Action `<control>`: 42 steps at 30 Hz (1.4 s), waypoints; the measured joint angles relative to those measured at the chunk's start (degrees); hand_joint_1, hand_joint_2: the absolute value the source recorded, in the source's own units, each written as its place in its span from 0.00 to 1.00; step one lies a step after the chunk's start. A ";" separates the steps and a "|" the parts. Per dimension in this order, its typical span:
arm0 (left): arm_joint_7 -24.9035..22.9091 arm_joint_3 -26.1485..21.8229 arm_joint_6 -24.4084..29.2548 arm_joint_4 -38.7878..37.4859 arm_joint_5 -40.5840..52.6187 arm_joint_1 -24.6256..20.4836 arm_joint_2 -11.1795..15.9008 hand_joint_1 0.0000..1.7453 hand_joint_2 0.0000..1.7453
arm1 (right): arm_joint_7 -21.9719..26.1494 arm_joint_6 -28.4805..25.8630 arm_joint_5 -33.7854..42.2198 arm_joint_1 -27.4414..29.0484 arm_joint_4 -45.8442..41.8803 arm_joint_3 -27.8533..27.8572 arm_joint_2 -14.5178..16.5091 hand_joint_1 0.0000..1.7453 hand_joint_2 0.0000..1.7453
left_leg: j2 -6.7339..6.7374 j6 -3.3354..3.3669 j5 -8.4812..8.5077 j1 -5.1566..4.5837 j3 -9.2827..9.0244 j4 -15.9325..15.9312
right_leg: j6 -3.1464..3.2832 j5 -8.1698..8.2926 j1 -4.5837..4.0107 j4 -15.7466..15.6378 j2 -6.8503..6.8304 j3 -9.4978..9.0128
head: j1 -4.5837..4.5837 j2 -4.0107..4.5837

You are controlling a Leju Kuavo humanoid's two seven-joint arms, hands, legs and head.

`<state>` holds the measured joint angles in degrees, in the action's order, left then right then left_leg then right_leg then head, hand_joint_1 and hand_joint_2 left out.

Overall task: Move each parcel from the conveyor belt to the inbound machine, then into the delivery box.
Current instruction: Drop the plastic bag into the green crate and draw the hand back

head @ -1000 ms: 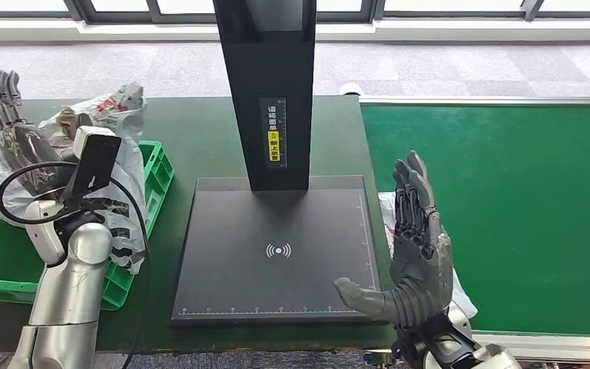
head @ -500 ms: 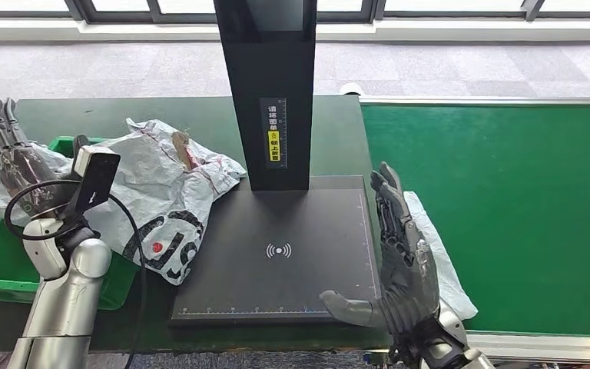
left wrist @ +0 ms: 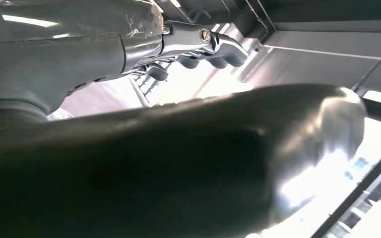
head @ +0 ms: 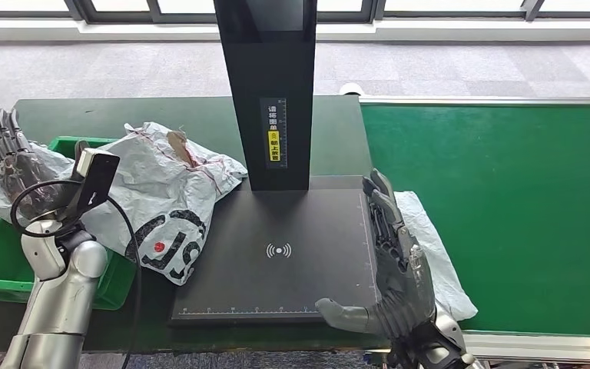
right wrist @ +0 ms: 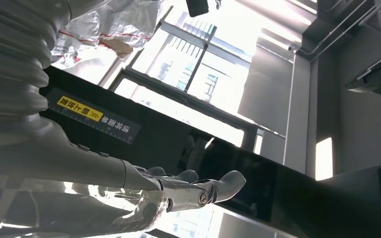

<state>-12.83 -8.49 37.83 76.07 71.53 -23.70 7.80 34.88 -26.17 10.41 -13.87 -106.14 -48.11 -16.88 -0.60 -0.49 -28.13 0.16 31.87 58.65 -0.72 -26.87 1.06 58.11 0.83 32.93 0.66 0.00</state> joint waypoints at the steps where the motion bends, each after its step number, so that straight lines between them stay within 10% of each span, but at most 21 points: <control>1: -0.90 -0.68 0.13 -1.34 0.92 -0.50 0.51 0.00 0.00 | -0.04 0.40 -0.17 0.11 0.00 0.10 0.06 0.00 1.00 | 0.02 -0.02 0.01 0.01 0.00 0.00 | 0.00 0.00 -0.01 0.00 0.01 0.01 | 0.00 0.00; 8: 9.36 -11.41 1.87 -7.72 -3.81 -4.84 1.61 0.00 0.00 | -0.06 1.36 -0.24 1.00 0.00 0.81 0.16 0.00 1.00 | 0.11 -0.12 0.08 0.12 0.03 0.00 | 0.10 0.06 -0.11 0.03 0.09 0.11 | 0.00 0.00; 12: 20.02 -17.90 1.62 -6.22 -9.20 -6.25 -1.14 0.00 1.00 | 0.04 1.09 0.37 1.04 0.01 0.81 0.16 0.00 1.00 | 0.11 -0.12 0.07 0.10 0.03 0.01 | 0.11 0.07 -0.09 0.02 0.11 0.13 | 0.00 0.00; 14: 21.48 -18.97 -3.32 -3.55 -9.54 -5.40 -2.84 0.00 1.00 | 0.35 0.32 0.61 1.13 0.02 0.81 0.12 0.00 1.00 | 0.16 -0.11 0.07 0.05 0.01 0.02 | 0.10 0.07 -0.06 0.00 0.15 0.17 | 0.00 0.00; 16: 17.77 -15.70 -12.91 -0.25 -5.58 -3.23 -3.26 0.00 0.50 | 0.89 -0.51 0.86 1.34 0.03 0.81 -0.06 0.00 1.00 | 0.17 -0.10 0.06 0.01 0.03 0.02 | 0.10 0.07 -0.02 -0.01 0.15 0.19 | 0.00 0.00; 18: 12.62 -8.81 -19.31 1.81 -2.00 -1.06 -2.30 0.00 0.50 | 1.24 -0.77 1.14 1.44 0.08 0.81 -0.32 0.00 1.00 | 0.08 -0.09 0.06 0.01 0.14 0.02 | 0.09 0.08 -0.03 -0.01 0.07 0.19 | 0.00 0.00; 20: 9.68 -2.90 -20.48 2.73 0.23 0.38 -1.16 0.00 1.00 | 1.24 -0.75 1.36 1.36 0.21 0.81 -0.46 0.00 1.00 | 0.10 -0.09 0.07 0.02 0.21 0.01 | 0.11 0.13 -0.03 -0.01 0.07 0.23 | -0.01 0.00; 27: 8.66 6.91 -28.82 0.59 8.87 2.00 2.52 0.00 1.00 | 1.03 -0.55 2.11 0.47 0.80 0.81 -0.60 0.00 1.00 | 0.25 -0.15 0.11 0.02 0.21 -0.01 | 0.14 0.20 -0.08 0.00 0.19 0.38 | 0.00 0.00; 42: 12.94 15.05 -38.47 6.84 -8.34 1.43 5.62 0.00 1.00 | 2.77 -5.49 4.08 0.62 1.14 0.79 -2.27 0.00 1.00 | 0.29 -0.20 0.15 0.06 0.28 -0.01 | 0.17 0.24 -0.07 0.02 0.21 0.44 | -0.01 0.00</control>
<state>0.11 6.56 -0.64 82.91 63.19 -22.28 13.42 37.65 -31.65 14.49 -13.25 -105.00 -47.32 -19.16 -0.31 -0.68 -27.98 0.22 32.15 58.65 -0.55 -26.63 0.99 58.12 1.04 33.37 0.64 0.00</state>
